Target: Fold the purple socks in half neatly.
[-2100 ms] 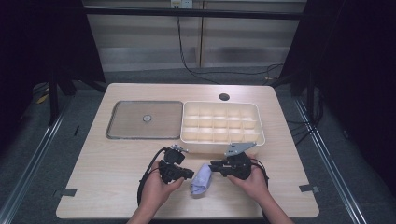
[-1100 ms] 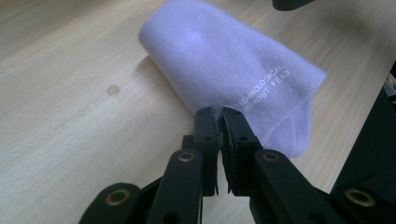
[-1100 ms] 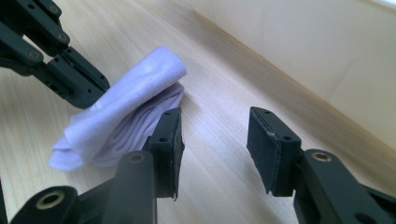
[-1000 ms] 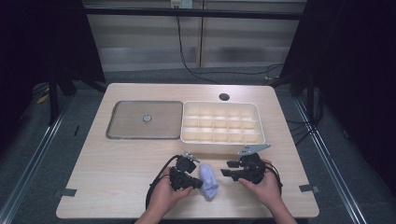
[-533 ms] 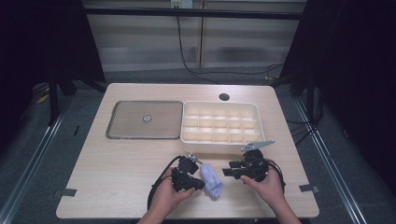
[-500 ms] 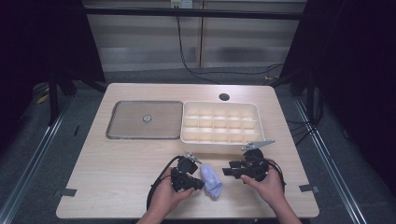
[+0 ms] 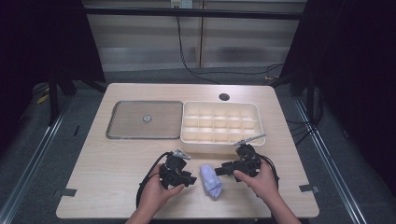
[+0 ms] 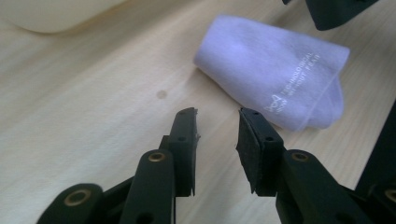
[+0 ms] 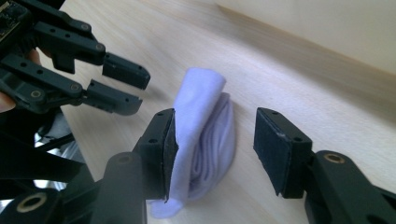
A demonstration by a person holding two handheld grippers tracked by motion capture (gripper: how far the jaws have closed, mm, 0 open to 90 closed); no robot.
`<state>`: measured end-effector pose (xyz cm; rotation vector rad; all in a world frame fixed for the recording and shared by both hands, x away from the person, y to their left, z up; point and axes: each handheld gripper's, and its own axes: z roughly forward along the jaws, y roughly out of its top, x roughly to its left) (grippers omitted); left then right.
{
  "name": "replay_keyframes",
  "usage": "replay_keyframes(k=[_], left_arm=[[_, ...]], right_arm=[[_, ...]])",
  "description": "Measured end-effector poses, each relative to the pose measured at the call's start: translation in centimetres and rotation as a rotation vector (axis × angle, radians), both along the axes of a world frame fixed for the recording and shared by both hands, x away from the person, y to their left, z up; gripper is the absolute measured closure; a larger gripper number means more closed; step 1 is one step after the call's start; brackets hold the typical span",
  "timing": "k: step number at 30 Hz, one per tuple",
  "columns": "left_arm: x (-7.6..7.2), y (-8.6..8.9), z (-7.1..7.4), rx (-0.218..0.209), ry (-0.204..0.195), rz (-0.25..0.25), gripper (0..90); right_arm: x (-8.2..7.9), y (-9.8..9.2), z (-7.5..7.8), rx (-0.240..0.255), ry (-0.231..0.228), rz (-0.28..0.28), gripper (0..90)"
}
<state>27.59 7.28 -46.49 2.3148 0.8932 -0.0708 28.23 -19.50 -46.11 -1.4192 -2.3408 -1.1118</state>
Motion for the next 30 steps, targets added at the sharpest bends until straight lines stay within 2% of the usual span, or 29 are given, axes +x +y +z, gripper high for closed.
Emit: replay_keyframes(k=[4,5,6,7,9,12,16,17,21,24,30], left_arm=[[0.2,0.9,0.1,-0.008,-0.041,0.032,62.7],[0.4,1.3,0.2,0.014,-0.053,0.012,61.5],[0.4,1.5,0.1,0.003,-0.059,0.026,60.2],[0.4,1.7,0.0,0.012,-0.075,0.034,58.9],[0.6,2.3,-0.1,0.022,-0.086,0.038,58.3],[0.6,3.0,-0.2,0.017,-0.094,0.059,57.4],[0.6,3.6,-0.6,0.006,-0.126,0.065,53.3],[0.6,3.7,-0.6,0.02,-0.135,0.062,52.6],[0.6,3.8,-0.9,0.03,-0.176,0.059,49.4],[0.7,3.9,-1.1,0.03,-0.197,0.052,46.2],[0.7,3.9,-1.3,0.034,-0.216,0.048,43.1]], right_arm=[[0.5,0.3,0.0,0.011,0.056,-0.004,49.1],[0.6,0.5,0.0,0.006,0.069,-0.005,49.2],[0.7,0.6,-0.1,0.002,0.089,-0.004,49.1],[0.8,0.6,-0.1,0.0,0.103,0.001,49.2],[1.0,0.8,-0.1,-0.006,0.124,-0.003,49.4],[1.3,0.8,-0.2,-0.006,0.155,-0.009,50.1],[1.4,1.1,-0.4,-0.019,0.168,0.001,50.8],[1.4,1.1,-0.5,-0.027,0.172,0.002,50.9],[1.4,1.3,-0.8,-0.028,0.182,0.002,50.9],[1.3,1.4,-1.2,-0.054,0.184,0.004,51.0],[1.2,1.4,-1.8,-0.09,0.202,0.008,51.5]])
